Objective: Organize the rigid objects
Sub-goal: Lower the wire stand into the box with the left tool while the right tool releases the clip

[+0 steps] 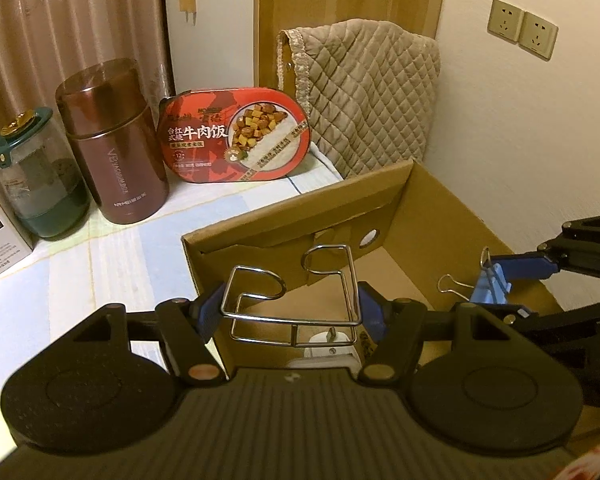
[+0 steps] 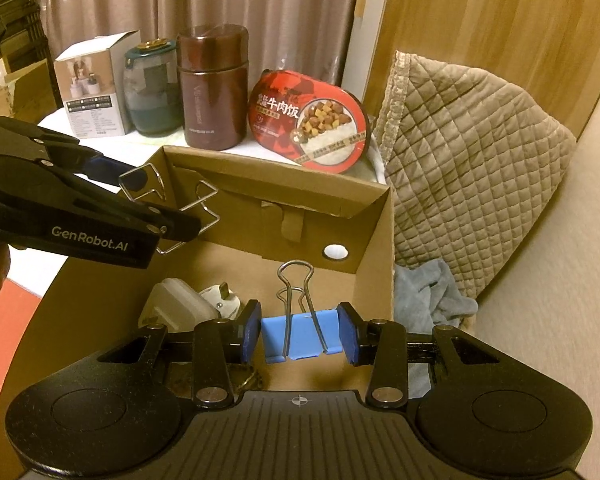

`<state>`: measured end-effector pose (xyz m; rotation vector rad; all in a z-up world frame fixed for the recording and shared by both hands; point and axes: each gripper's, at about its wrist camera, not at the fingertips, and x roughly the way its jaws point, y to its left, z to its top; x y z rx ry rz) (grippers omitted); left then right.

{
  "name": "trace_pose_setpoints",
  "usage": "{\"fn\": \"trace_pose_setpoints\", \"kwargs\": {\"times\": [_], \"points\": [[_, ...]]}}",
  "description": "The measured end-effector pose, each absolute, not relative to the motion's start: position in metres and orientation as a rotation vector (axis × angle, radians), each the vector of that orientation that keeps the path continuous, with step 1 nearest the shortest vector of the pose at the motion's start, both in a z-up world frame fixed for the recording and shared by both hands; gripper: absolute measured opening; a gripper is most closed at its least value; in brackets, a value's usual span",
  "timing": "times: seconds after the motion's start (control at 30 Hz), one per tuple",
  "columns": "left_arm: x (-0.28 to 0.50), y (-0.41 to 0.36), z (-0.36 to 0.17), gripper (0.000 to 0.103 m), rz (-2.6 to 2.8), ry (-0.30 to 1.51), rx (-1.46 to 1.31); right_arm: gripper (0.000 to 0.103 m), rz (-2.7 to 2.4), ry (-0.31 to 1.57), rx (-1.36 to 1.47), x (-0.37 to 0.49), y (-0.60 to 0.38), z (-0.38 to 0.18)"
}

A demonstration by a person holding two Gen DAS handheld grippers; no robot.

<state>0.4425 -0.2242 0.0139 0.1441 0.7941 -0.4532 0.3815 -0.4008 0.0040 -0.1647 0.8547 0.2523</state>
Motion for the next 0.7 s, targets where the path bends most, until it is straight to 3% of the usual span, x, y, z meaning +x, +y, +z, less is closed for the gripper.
{"fn": "trace_pose_setpoints", "kwargs": {"times": [0.2, 0.27, 0.7], "points": [[0.4442, -0.2258, 0.0161, 0.065, -0.440, 0.785, 0.127, 0.038, 0.255, 0.852, -0.174, 0.3829, -0.3979, 0.0047], [0.4440, -0.2250, 0.0176, 0.072, -0.431, 0.772, 0.117, 0.038, 0.255, 0.851, -0.176, 0.3830, -0.3980, 0.0049], [0.4435, -0.2163, 0.0193, 0.072, -0.418, 0.776, 0.112, 0.038, 0.258, 0.856, -0.177, 0.3821, -0.3966, 0.0027]]}}
